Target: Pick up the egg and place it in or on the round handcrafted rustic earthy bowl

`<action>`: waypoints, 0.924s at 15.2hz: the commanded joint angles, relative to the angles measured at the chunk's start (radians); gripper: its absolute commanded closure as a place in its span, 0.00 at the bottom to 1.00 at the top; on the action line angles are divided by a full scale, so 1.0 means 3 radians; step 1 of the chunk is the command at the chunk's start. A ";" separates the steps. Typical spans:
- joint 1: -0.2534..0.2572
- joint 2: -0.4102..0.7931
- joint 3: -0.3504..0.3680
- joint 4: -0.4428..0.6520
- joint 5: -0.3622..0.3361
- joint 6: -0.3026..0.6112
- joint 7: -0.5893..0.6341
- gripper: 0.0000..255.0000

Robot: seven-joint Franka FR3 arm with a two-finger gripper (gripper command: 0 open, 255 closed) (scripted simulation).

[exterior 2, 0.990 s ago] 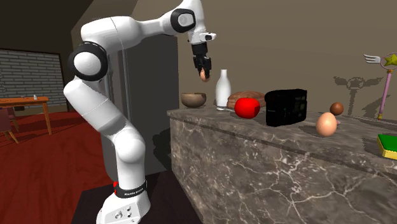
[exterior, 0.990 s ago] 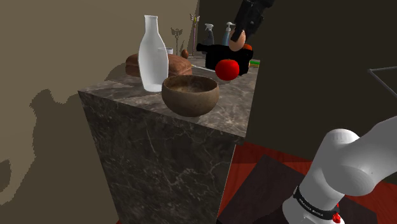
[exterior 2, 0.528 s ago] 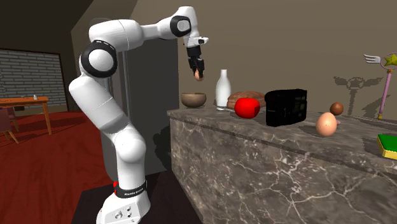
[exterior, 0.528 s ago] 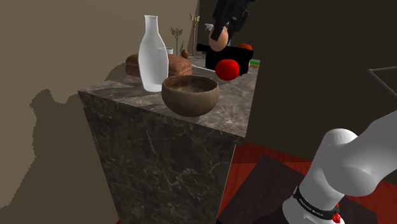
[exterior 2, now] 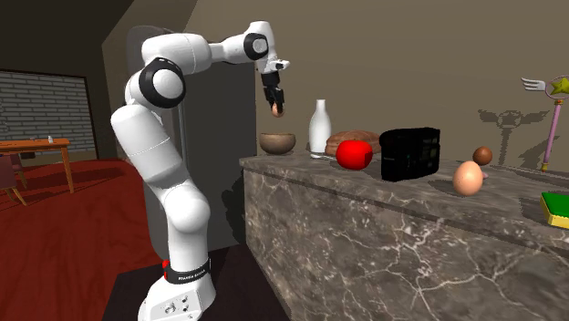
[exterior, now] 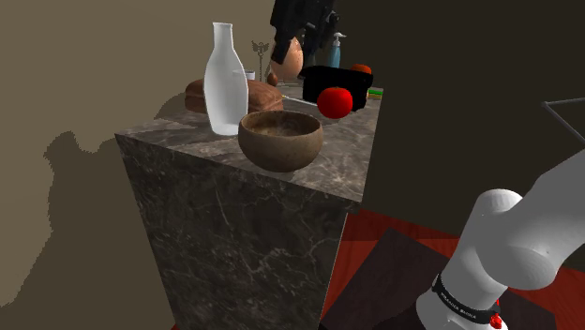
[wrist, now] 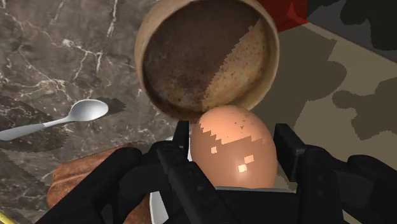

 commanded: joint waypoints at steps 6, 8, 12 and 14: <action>0.0025 -0.0140 0.0027 -0.0423 0.0037 0.0291 -0.0001 1.00; 0.0031 -0.0183 0.0027 -0.0554 0.0049 0.0379 -0.0014 1.00; 0.0043 -0.0258 0.0029 -0.0804 0.0073 0.0554 -0.0038 1.00; 0.0046 -0.0273 0.0030 -0.0857 0.0078 0.0592 -0.0043 1.00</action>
